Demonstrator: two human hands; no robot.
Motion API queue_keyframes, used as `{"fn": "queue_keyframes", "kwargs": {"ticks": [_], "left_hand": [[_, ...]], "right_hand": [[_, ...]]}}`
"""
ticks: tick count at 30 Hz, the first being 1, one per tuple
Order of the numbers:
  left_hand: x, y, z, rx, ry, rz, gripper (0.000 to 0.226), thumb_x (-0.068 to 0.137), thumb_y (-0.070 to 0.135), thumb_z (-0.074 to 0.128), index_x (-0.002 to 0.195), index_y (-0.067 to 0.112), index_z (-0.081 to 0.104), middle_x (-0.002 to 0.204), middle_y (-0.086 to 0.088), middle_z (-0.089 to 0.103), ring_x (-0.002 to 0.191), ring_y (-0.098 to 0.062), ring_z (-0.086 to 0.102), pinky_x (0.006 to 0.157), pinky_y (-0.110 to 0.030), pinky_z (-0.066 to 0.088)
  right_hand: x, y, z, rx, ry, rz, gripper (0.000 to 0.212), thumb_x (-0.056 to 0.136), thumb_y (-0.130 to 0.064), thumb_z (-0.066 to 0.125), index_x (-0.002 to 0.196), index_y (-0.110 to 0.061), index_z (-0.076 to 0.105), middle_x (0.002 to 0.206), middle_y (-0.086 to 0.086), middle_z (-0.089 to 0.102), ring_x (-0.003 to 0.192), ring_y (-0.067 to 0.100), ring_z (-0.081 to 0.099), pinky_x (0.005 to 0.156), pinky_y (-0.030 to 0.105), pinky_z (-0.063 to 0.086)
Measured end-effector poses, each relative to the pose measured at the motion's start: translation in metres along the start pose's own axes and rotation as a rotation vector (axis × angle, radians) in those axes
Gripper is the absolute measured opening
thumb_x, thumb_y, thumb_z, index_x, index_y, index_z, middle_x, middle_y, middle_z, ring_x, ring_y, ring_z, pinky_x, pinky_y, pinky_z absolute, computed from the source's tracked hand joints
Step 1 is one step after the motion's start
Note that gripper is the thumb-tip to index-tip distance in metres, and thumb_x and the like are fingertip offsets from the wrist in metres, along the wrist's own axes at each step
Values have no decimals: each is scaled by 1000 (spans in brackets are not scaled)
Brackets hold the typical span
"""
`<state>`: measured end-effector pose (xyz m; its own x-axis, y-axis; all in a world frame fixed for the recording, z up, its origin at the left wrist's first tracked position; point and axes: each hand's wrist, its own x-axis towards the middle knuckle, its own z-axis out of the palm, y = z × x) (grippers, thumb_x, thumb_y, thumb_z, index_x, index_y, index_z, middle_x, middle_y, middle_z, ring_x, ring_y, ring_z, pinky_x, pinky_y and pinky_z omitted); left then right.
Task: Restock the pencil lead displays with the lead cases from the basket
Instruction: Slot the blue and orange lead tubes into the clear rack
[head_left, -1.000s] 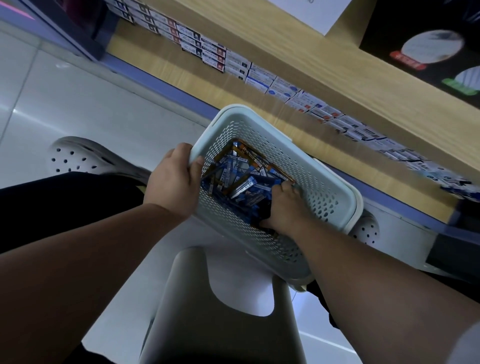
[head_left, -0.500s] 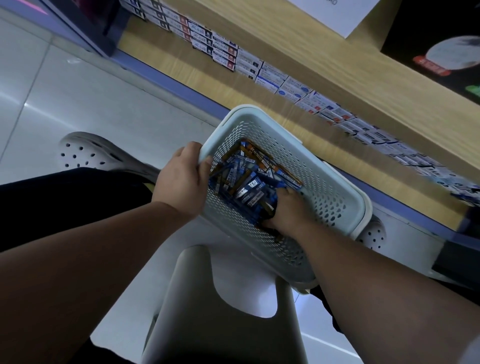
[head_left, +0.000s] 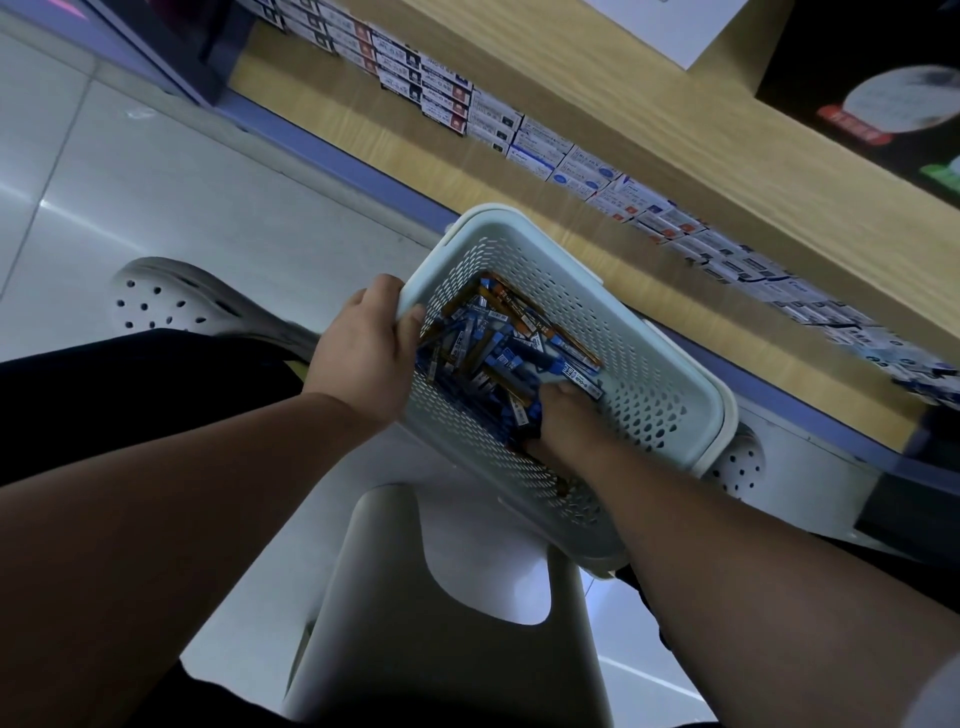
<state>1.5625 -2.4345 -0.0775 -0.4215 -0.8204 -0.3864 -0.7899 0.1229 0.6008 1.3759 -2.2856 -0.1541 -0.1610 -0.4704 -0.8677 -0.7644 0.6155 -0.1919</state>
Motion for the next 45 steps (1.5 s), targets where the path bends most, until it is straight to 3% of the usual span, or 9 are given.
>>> {"fn": "queue_keyframes", "kwargs": {"ticks": [4,9,15,23,27,31,35,40,45], "left_hand": [[0,2,0,-2,3,-3,22,104,32,42,107,11,47,91,-8,50,77,-26,46,63,-33,28],[0,2,0,-11,8,-11,23,104,33,42,107,10,48,92,-9,51,77,-28,47,64,-33,29],[-2,3,0,-22,14,-14,25,105,33,42,107,10,49,91,-8,50,77,-27,46,64,-33,29],[-1,3,0,-24,17,-16,25,105,33,43,109,9,49,91,-8,50,77,-27,46,64,-33,30],[-1,3,0,-27,16,-23,25,105,34,42,109,10,49,91,-7,49,77,-26,46,65,-32,30],[-2,5,0,-25,19,-26,23,105,33,42,108,11,49,92,-7,49,75,-25,46,63,-32,29],[-1,4,0,-19,16,-23,23,104,33,43,107,11,49,91,-6,49,75,-24,44,63,-32,26],[0,3,1,-4,21,-15,23,104,33,43,107,11,48,91,-7,48,73,-26,44,62,-33,27],[0,2,2,0,34,-5,23,104,33,43,107,11,48,89,-6,47,71,-25,43,62,-32,27]], "right_hand": [[2,0,0,19,-72,25,58,90,-16,70,141,-9,43,132,12,52,111,24,52,87,29,43],[9,-4,-3,-3,-165,60,62,91,-18,70,145,-6,44,119,5,55,96,21,54,83,27,46],[4,-1,-2,27,-177,21,77,94,-17,67,157,-6,26,159,14,31,138,29,41,110,28,33],[0,1,-6,37,-197,-63,56,95,-26,69,143,-13,43,130,8,57,102,19,53,90,29,47],[-2,1,-17,25,-276,-71,67,92,-28,74,149,-18,41,134,5,58,106,19,55,84,24,42],[-3,1,-19,17,-303,-48,79,89,-31,77,155,-20,34,152,5,45,129,23,50,89,19,34],[0,-4,-18,-31,-322,-33,79,90,-37,75,155,-15,34,152,8,45,129,25,50,89,21,36],[3,-5,-24,-45,-357,-33,86,88,-42,76,157,-17,31,159,7,37,138,25,43,105,26,38],[0,-2,-23,-22,-342,-35,85,89,-40,76,157,-20,30,162,6,32,142,26,39,108,27,35]]}}
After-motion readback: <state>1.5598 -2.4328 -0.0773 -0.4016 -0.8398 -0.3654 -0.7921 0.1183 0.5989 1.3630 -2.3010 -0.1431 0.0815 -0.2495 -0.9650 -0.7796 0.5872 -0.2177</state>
